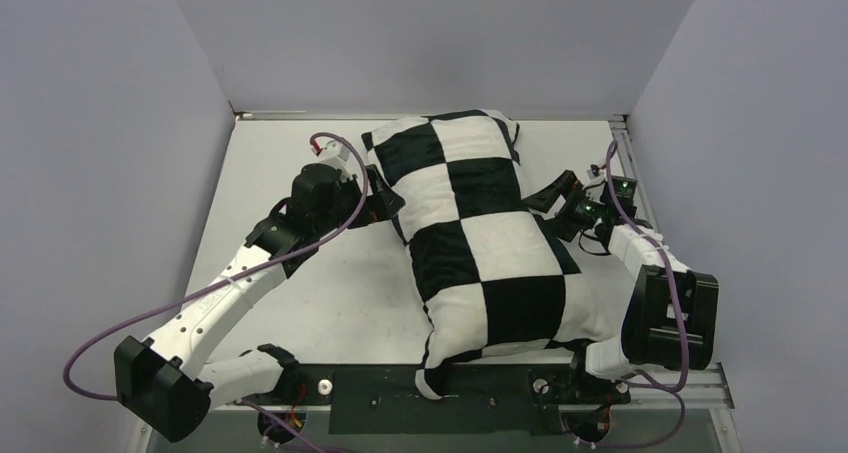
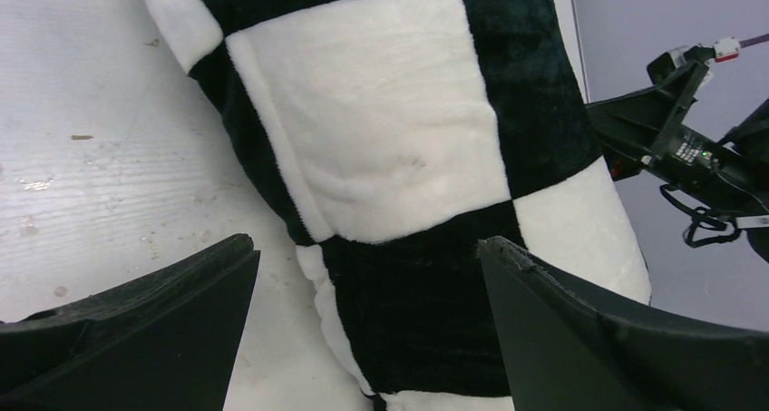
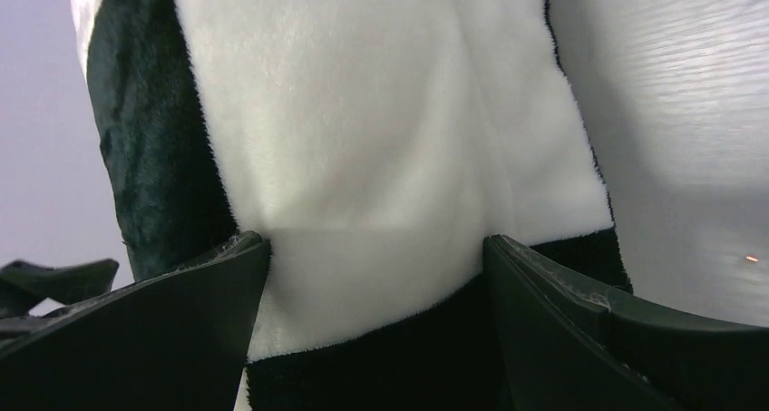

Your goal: Remove the pillowcase from the pillow

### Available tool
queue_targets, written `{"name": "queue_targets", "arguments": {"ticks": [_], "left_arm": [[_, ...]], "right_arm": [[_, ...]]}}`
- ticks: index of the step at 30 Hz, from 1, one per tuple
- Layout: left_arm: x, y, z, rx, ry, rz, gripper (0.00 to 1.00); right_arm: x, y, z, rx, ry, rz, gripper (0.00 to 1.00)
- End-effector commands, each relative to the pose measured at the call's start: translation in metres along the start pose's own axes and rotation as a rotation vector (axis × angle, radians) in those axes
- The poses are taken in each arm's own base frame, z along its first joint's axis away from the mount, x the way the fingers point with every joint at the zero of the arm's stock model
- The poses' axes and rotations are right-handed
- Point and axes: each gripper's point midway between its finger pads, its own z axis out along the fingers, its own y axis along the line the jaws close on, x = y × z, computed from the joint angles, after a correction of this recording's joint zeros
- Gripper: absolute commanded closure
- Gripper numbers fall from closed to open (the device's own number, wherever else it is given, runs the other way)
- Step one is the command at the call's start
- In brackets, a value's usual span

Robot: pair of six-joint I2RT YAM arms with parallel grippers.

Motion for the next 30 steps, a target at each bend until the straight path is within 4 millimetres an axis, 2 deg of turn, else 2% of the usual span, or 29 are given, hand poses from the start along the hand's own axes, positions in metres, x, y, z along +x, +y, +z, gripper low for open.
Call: {"name": "queue_targets", "arguments": {"ticks": [1,5,7,9,13,16,22,28,30], "left_arm": [[-0.007,-0.03,0.013,0.142,-0.006,-0.032,0.04],[-0.001,-0.025,0.019,0.126,0.021,-0.031,0.04],[-0.001,-0.021,0.019,0.107,0.02,-0.023,0.04],[-0.003,-0.016,0.018,0.078,0.01,-0.009,0.04],[-0.009,-0.001,0.015,0.015,-0.005,0.008,0.04],[-0.011,0.009,0.012,-0.018,-0.007,0.016,0.04],[-0.014,0.031,0.0,-0.096,-0.026,0.046,0.04],[-0.008,0.047,0.0,-0.14,-0.032,0.026,0.04],[0.0,0.052,0.004,-0.141,-0.027,0.006,0.04]], "right_arm": [[0.013,0.041,0.012,-0.176,0.029,-0.079,0.1],[0.036,0.069,0.023,-0.228,0.065,-0.117,0.1],[0.058,0.09,0.031,-0.268,0.115,-0.147,0.1],[0.071,0.102,0.037,-0.284,0.146,-0.162,0.1],[0.08,0.121,0.04,-0.319,0.167,-0.197,0.1],[0.067,0.118,0.037,-0.297,0.151,-0.227,0.1],[0.028,0.101,0.024,-0.303,0.079,-0.187,0.1],[0.029,0.092,0.045,-0.326,0.092,-0.147,0.1],[0.034,0.086,0.056,-0.327,0.11,-0.131,0.1]]}}
